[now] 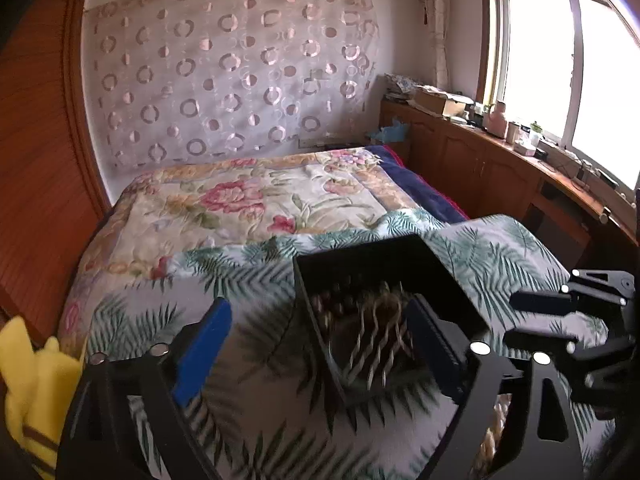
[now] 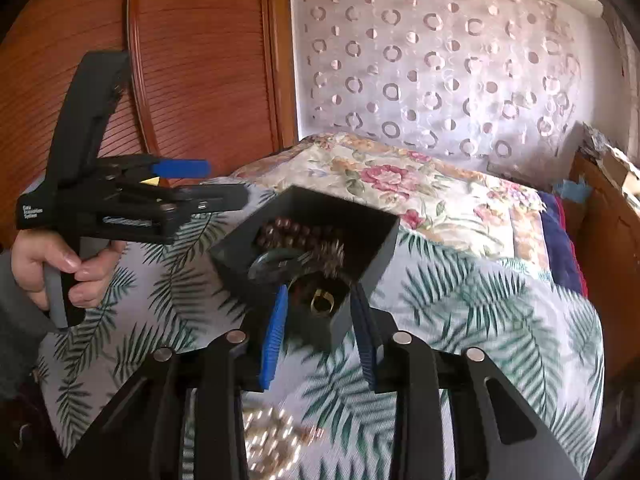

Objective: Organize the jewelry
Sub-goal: 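Reach the left tool to the green-stone earrings and close on them, then grasp the pearl necklace with the right tool while the left tool holds the earrings, then lift earrings and pearl necklace into the black box and open both tools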

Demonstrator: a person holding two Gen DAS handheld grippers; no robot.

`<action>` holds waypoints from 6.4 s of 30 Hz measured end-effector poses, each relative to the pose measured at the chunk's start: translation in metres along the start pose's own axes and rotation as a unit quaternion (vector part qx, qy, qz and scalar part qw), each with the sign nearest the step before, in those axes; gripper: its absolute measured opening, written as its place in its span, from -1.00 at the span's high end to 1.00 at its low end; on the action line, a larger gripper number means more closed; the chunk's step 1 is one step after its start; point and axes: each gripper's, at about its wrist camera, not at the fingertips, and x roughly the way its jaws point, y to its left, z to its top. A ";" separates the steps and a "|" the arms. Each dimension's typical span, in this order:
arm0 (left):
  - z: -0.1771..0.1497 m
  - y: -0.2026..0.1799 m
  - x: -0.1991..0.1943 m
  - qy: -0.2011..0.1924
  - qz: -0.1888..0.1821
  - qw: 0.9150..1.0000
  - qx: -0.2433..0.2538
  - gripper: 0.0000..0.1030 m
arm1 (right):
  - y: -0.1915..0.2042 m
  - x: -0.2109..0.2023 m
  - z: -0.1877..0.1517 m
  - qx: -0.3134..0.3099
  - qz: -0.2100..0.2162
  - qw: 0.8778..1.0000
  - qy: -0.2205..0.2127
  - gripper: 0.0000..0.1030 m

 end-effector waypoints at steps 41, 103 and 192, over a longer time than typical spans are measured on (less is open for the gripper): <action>-0.121 -0.003 -0.018 0.129 0.004 0.991 0.030 -0.85 | 0.047 -0.050 -0.119 0.036 -0.042 0.998 0.031 -0.09; -0.141 -0.051 -0.109 0.015 -0.065 0.998 -0.009 0.80 | 0.066 -0.011 -0.100 -0.056 -0.063 0.991 0.101 0.50; 0.021 -0.039 -0.074 -0.062 -0.052 0.995 0.059 0.80 | 0.015 -0.050 0.148 -0.087 -0.091 0.989 -0.083 0.89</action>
